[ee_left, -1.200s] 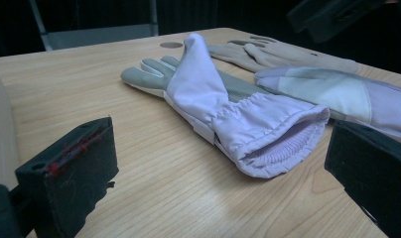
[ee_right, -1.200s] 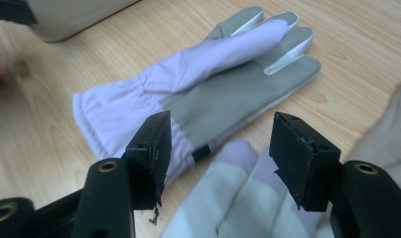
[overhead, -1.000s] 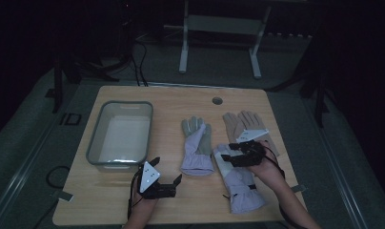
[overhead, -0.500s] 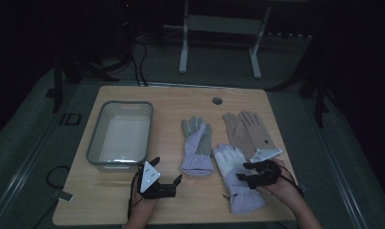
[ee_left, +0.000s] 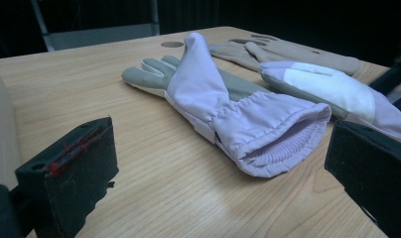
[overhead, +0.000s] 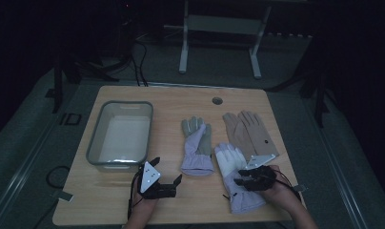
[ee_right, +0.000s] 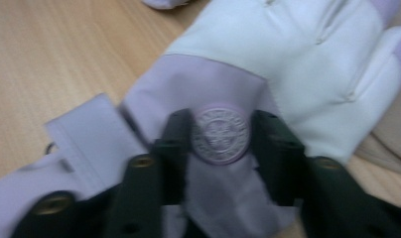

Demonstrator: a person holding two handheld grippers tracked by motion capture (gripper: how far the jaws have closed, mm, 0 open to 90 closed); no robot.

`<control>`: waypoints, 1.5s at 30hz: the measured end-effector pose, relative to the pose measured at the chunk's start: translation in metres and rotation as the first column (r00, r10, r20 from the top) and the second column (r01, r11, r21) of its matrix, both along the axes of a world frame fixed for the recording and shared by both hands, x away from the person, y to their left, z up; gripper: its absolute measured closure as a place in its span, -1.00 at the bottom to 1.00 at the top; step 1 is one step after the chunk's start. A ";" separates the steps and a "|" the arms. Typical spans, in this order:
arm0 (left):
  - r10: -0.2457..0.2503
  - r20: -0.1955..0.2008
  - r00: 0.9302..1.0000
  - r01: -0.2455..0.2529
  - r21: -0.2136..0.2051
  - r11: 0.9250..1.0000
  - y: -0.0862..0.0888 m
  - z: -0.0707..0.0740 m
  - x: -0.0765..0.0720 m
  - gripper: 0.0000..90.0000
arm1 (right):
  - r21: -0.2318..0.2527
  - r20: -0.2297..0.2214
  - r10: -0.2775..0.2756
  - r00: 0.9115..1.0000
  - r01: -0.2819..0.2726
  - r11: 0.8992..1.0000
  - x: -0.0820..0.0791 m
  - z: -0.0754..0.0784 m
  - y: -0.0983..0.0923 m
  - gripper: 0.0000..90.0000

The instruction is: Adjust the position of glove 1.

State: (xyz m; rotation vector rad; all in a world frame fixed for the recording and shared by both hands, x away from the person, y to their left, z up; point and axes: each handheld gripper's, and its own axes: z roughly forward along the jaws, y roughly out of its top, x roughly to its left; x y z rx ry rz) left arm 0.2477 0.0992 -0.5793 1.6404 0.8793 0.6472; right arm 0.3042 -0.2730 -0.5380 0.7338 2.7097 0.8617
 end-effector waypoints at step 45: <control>0.002 0.001 1.000 -0.002 -0.012 1.000 0.001 0.000 0.000 -1.00 | 0.321 0.090 -0.254 0.963 0.214 0.923 0.037 0.132 0.046 0.74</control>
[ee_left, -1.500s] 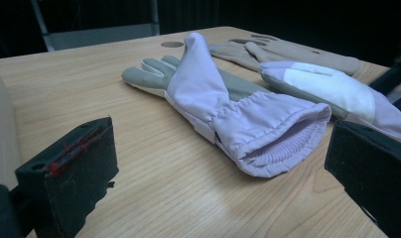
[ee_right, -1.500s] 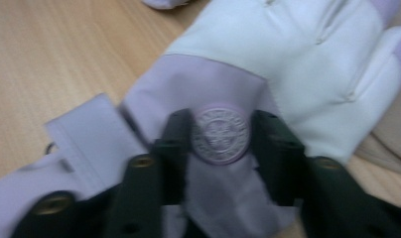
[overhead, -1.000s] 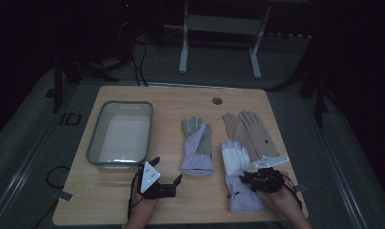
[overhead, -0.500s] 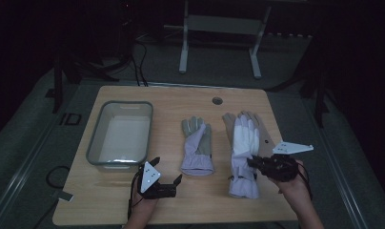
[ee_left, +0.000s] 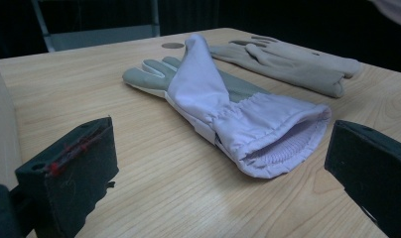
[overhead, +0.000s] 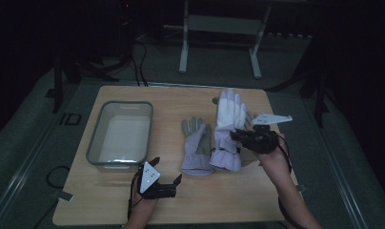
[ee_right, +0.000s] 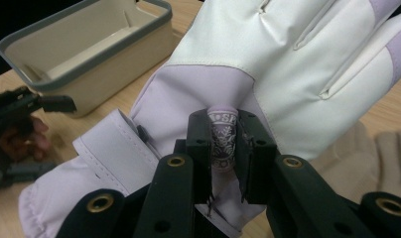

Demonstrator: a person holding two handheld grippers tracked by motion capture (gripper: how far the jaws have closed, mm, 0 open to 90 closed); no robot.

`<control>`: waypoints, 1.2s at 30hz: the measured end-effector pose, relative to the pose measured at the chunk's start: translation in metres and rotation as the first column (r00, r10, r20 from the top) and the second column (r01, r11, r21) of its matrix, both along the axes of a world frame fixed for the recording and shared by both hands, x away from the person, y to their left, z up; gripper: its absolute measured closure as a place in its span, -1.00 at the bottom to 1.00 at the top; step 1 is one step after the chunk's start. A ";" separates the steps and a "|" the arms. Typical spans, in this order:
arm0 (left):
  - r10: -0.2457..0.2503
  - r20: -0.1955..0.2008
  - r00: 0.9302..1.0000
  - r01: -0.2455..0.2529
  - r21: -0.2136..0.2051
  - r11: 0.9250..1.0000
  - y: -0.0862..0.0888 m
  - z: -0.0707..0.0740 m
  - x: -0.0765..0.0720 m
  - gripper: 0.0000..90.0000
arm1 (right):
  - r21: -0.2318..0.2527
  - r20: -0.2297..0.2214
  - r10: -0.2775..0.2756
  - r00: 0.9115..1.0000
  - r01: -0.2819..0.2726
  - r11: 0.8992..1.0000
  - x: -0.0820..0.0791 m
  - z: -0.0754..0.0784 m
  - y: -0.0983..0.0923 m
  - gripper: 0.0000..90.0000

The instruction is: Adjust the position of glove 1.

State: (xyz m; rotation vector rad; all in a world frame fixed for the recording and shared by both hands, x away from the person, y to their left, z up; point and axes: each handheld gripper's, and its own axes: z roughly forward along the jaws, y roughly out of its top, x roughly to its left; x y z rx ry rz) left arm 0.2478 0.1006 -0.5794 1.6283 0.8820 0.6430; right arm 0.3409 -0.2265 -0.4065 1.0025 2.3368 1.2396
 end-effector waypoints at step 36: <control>-0.014 -0.003 1.000 0.014 -0.005 1.000 0.001 0.000 0.000 -1.00 | -0.210 -0.210 -0.022 0.977 -0.023 0.978 0.058 -0.102 0.085 0.72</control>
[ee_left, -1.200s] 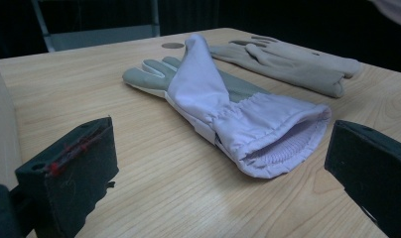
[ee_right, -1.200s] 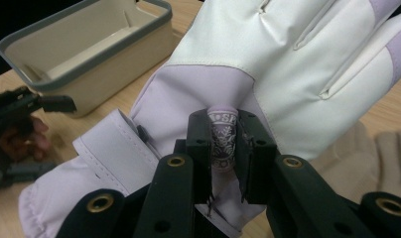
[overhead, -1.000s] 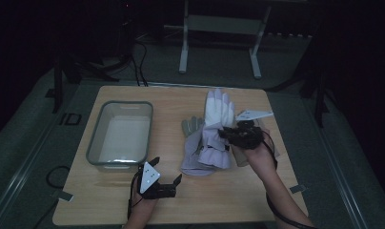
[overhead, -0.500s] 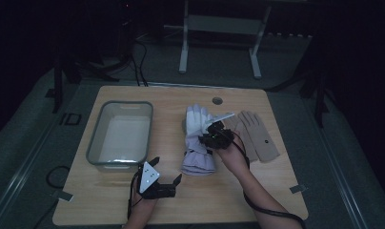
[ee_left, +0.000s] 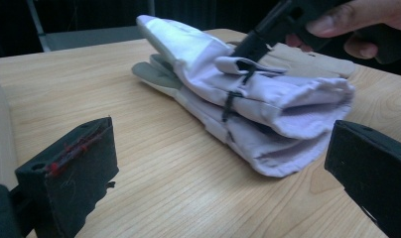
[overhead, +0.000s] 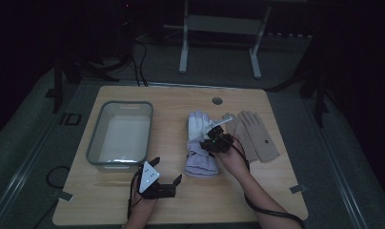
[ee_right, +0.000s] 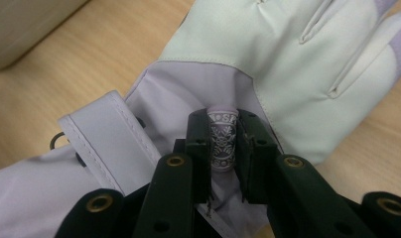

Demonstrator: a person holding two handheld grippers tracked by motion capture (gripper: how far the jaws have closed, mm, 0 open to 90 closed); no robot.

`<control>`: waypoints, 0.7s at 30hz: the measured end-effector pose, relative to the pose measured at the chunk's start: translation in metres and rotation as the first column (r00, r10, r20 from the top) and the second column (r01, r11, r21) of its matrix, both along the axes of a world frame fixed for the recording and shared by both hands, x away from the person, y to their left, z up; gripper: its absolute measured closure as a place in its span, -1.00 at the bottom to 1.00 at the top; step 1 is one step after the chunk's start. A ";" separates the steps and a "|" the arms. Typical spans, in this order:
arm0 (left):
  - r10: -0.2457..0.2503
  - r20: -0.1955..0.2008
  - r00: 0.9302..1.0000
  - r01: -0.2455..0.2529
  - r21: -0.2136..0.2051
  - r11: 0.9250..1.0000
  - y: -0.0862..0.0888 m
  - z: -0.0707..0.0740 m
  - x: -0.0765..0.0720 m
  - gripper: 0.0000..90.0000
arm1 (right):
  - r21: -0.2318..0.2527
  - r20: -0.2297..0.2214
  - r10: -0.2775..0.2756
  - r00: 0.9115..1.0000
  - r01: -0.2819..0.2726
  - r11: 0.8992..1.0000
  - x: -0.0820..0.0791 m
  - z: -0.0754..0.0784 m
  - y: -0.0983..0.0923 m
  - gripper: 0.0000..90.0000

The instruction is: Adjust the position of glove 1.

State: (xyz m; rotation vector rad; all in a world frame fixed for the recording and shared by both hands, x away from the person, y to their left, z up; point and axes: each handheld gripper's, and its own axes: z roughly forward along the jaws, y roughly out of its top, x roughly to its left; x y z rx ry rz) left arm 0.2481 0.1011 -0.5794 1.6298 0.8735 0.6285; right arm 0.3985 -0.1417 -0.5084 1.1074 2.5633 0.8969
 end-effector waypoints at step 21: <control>0.015 -0.025 1.000 -0.014 0.002 1.000 0.001 0.000 0.002 -1.00 | 0.034 0.003 0.102 0.995 -0.102 0.994 -0.045 0.009 -0.035 0.51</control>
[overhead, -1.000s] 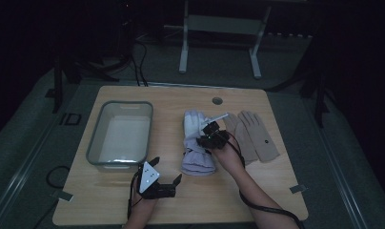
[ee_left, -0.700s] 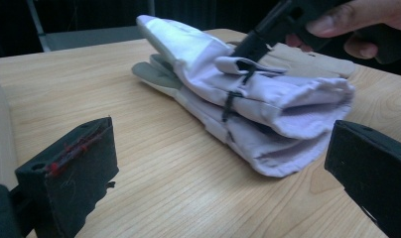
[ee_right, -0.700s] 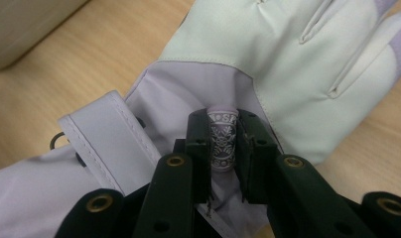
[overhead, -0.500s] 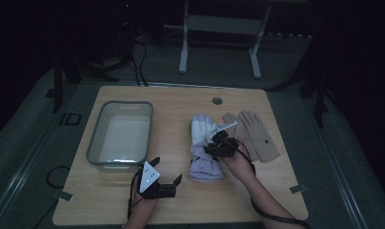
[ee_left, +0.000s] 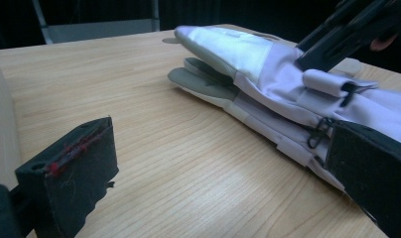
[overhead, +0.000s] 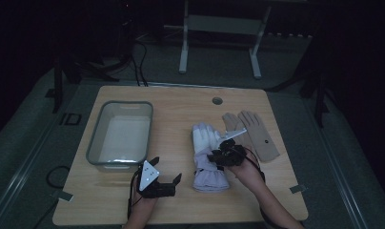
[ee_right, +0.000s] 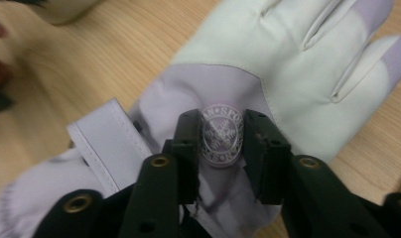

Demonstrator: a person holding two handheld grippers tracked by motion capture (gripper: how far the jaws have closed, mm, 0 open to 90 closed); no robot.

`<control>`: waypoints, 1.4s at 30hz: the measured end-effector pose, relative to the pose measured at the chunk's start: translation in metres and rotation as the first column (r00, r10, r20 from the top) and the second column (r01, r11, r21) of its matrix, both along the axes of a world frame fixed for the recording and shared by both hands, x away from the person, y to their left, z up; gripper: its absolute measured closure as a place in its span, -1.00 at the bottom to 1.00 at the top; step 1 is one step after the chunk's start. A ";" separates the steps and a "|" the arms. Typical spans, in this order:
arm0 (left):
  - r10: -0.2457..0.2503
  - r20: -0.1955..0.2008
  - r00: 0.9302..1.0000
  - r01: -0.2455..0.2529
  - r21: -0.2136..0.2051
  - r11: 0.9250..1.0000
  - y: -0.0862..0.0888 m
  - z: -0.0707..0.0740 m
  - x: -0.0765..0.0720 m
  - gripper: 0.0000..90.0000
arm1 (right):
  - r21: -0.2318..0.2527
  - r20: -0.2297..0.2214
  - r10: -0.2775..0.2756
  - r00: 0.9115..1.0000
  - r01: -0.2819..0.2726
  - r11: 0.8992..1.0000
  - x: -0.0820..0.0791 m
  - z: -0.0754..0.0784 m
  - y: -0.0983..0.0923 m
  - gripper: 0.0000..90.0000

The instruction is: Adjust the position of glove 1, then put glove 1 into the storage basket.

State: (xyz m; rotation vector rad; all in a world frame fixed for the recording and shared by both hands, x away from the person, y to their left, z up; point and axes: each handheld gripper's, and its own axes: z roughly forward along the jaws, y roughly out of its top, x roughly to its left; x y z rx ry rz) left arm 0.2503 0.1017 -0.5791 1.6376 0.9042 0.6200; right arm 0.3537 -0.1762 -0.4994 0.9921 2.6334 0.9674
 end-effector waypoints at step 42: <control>-0.173 -0.344 0.923 0.183 -0.003 0.983 -0.057 0.060 0.031 -0.64 | 0.117 0.071 -0.170 0.983 0.161 0.980 0.002 0.022 -0.056 -0.02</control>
